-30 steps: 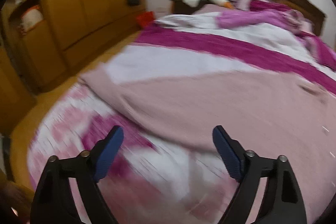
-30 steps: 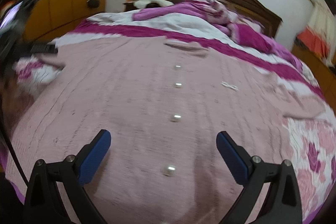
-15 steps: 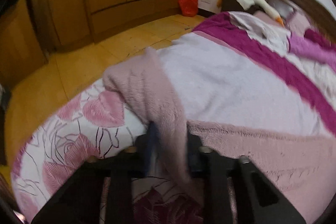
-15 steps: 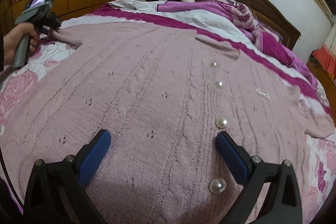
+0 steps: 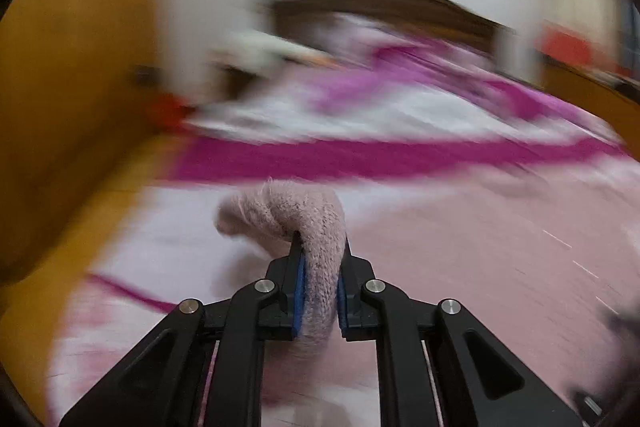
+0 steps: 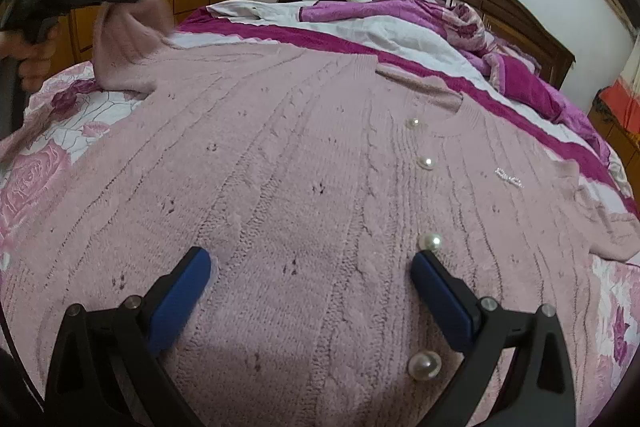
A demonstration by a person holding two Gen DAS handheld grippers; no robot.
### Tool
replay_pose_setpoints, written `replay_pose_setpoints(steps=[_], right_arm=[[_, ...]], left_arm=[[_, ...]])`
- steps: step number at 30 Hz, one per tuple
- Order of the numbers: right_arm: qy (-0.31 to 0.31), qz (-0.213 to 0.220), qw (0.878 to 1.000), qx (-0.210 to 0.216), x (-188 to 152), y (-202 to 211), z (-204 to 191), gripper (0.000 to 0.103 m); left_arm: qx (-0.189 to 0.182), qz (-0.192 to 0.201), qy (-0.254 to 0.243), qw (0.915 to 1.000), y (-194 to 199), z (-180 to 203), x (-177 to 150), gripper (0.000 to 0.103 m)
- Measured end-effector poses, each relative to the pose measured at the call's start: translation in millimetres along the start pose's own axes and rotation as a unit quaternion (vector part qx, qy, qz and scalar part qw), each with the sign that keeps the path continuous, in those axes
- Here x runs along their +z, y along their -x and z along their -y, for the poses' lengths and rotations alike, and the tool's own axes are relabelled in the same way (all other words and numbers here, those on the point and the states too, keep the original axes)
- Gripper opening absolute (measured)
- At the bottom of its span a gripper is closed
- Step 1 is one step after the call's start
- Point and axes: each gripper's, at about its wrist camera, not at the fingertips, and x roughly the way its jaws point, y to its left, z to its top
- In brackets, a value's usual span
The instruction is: Fold small clothes
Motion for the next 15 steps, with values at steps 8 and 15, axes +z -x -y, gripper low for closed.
replay_pose_setpoints(steps=[8,15], right_arm=[[0.008,0.018,0.999,0.037,10.1,13.0,-0.8,0.089],[-0.1,0.018,0.99,0.098,2.5,5.7,6.6,0.046]], left_arm=[[-0.186,-0.144,0.093,0.9675,-33.1,75.5,-28.7,0.0],[-0.118,-0.048,0.218,0.9676,-17.1,52.4,-13.6,0.004]])
